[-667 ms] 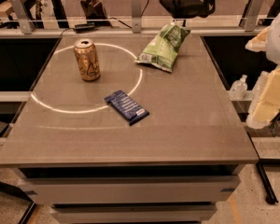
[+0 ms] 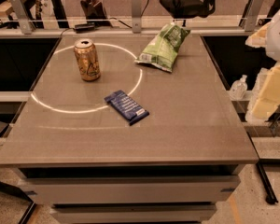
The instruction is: Move green jalapeno chip bag near rxbar blueberry
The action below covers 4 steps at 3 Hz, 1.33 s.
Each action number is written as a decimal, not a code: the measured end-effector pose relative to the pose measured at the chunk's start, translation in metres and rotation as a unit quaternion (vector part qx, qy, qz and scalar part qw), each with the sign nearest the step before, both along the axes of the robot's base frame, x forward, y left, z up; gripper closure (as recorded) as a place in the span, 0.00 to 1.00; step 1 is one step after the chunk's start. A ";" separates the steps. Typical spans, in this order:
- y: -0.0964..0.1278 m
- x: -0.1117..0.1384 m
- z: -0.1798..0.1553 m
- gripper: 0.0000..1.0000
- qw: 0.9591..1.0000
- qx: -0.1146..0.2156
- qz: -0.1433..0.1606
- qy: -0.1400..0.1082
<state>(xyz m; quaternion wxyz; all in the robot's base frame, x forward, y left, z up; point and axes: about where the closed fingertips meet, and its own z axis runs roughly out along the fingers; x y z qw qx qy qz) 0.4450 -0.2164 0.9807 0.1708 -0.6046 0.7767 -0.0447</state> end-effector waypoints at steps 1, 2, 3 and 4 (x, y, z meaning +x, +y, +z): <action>-0.017 0.031 0.009 0.00 0.999 0.002 -0.010 -0.042; -0.039 0.070 0.014 0.00 0.996 0.021 -0.032 -0.084; -0.064 0.106 0.025 0.00 0.986 0.076 -0.050 -0.136; -0.067 0.122 0.042 0.00 0.968 0.137 -0.092 -0.188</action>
Offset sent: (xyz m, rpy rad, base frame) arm 0.1213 -0.0708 0.0195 0.0966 -0.2723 -0.1258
